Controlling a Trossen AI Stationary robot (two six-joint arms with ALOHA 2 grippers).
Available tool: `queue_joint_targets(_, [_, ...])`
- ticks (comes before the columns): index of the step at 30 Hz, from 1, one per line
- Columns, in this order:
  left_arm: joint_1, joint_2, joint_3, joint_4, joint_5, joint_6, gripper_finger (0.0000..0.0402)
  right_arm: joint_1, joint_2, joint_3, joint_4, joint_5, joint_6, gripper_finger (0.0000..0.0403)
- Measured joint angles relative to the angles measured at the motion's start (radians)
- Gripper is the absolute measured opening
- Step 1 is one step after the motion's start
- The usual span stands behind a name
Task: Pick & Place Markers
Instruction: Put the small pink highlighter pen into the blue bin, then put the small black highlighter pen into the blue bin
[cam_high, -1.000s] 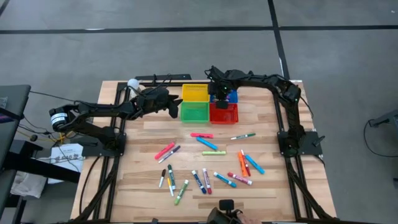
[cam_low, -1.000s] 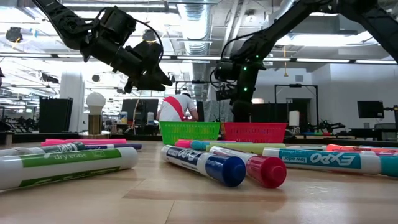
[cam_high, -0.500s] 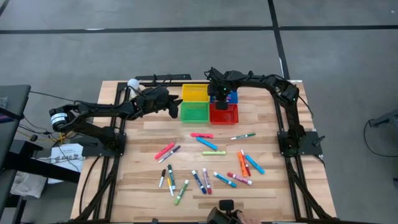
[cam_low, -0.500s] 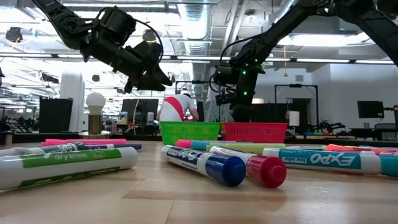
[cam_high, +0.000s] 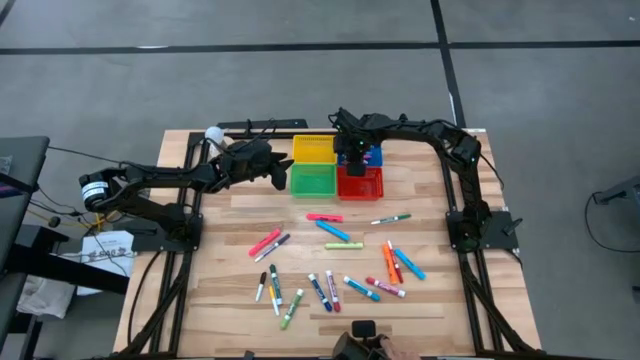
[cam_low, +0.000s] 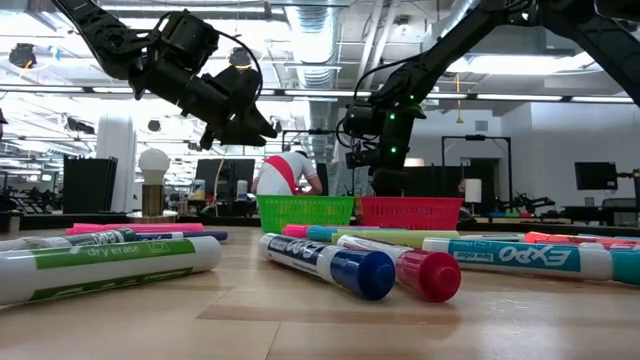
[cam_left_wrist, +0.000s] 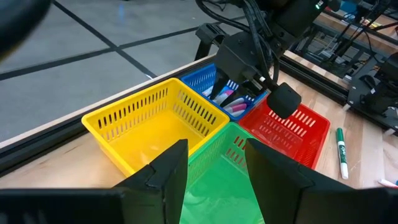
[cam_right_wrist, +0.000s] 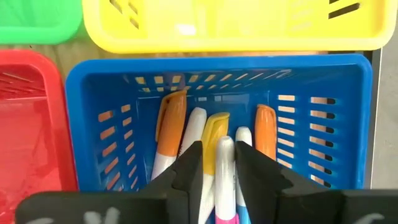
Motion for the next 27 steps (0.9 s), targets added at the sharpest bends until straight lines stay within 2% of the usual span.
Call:
queue_joint_targets(7, [0.0, 0.0, 0.0, 0.0, 0.0, 0.0, 0.0159, 0.0, 0.0, 0.005, -0.007, 0.004, 0.0, 0.0115])
queue_joint_targets(15, [-0.001, 0.0, 0.0, 0.0, 0.0, 0.0, 0.0159, 0.0, 0.0, 0.123, -0.105, 0.005, -0.001, 0.0118])
queue_joint_targets(20, [-0.001, 0.0, 0.0, 0.0, 0.0, 0.0, 0.0159, 0.002, -0.001, 0.224, -0.229, 0.005, 0.012, 0.0118])
queue_joint_targets(27, [-0.002, 0.0, 0.0, 0.0, 0.023, 0.0, 0.0159, 0.029, -0.002, 0.404, -0.463, 0.004, 0.116, 0.0118])
